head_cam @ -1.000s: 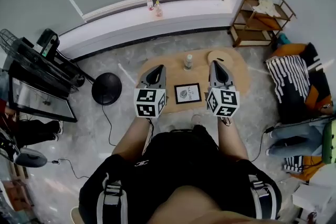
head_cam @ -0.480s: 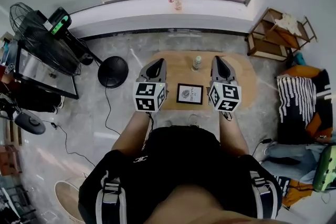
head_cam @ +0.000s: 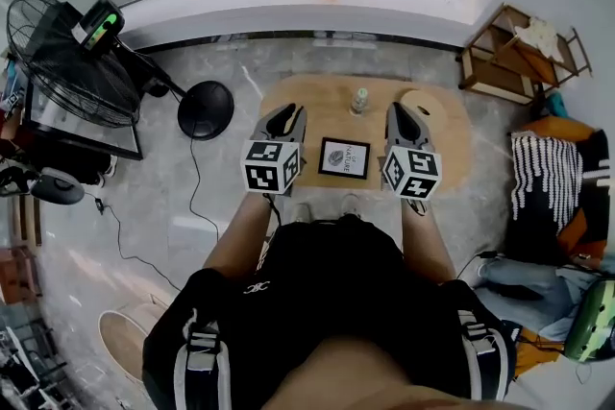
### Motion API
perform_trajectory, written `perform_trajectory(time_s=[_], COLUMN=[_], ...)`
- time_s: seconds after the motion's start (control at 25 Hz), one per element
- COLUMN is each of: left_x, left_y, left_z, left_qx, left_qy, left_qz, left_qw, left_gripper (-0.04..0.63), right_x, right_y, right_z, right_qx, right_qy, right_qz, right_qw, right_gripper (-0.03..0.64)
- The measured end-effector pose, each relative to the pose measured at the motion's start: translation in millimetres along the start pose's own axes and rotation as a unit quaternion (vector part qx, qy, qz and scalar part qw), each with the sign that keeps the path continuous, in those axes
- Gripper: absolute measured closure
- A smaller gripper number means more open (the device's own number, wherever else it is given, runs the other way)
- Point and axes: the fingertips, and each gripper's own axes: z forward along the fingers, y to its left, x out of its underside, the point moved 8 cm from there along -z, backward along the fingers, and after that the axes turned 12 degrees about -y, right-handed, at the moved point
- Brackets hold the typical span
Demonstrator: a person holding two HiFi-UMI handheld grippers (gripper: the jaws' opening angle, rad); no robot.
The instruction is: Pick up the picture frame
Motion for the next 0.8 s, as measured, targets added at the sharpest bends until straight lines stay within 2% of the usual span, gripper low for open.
perform_trajectory(time_s=[0.08, 0.4, 0.64, 0.8], left_x=[17.8, 99.7, 169.6, 231.9], left_y=[-1.7, -1.3, 24.2, 25.8], left_z=[9.9, 47.5, 69.2, 75.5], left_qx=[0.002, -0.025, -0.032, -0.036], left_qy=[0.027, 0.122, 0.199, 0.254], left_qz=[-0.007, -0.030, -0.054, -0.070], left_qw=[0.9996, 0.9917, 0.9780, 0.9640], left_gripper=[0.471, 0.459, 0.457, 0.456], right_x=[17.6, 107.0, 185.4, 250.4], right_y=[-10.8, -54.2, -59.2, -63.0], right_z=[1.2, 7.9, 28.1, 21.6], right_qx=[0.000, 0.006, 0.015, 0.008], right_qy=[0.027, 0.147, 0.226, 0.289], right_qz=[0.015, 0.062, 0.098, 0.112], right_qw=[1.000, 0.987, 0.969, 0.951], right_gripper=[0.522, 0.517, 0.506, 0.506])
